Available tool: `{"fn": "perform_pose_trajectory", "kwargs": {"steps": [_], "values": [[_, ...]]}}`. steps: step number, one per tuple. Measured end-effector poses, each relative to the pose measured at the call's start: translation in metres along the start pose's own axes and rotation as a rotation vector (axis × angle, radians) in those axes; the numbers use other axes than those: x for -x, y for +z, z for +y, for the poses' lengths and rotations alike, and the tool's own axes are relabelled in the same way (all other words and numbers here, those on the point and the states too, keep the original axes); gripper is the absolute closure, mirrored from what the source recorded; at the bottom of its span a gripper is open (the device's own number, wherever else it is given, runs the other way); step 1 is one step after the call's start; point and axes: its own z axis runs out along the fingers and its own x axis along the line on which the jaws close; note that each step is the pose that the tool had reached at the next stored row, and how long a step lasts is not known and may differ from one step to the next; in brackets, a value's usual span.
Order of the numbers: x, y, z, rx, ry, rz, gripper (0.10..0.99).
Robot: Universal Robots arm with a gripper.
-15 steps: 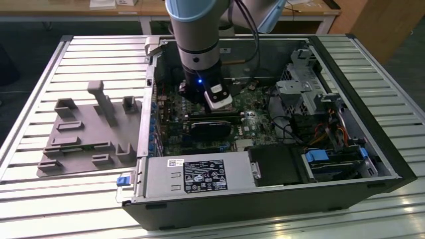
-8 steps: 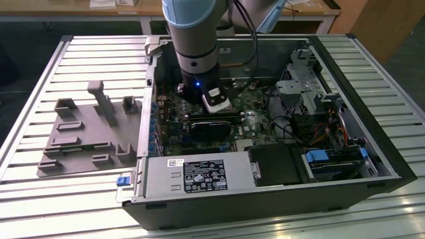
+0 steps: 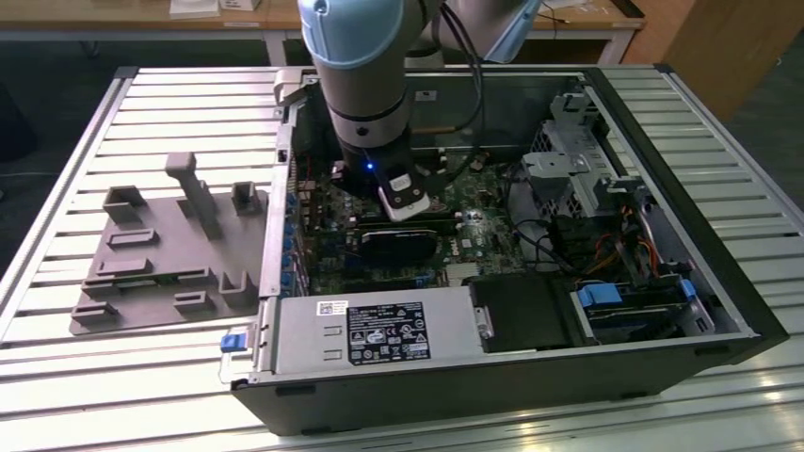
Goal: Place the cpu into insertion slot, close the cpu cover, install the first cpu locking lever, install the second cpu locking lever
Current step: 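Install the second cpu locking lever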
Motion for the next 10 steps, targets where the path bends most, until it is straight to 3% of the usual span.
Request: {"fn": "perform_pose_trajectory", "kwargs": {"steps": [10], "values": [[-0.0026, 0.0040, -0.0071, 0.030, 0.004, 0.0061, 0.980]]}}
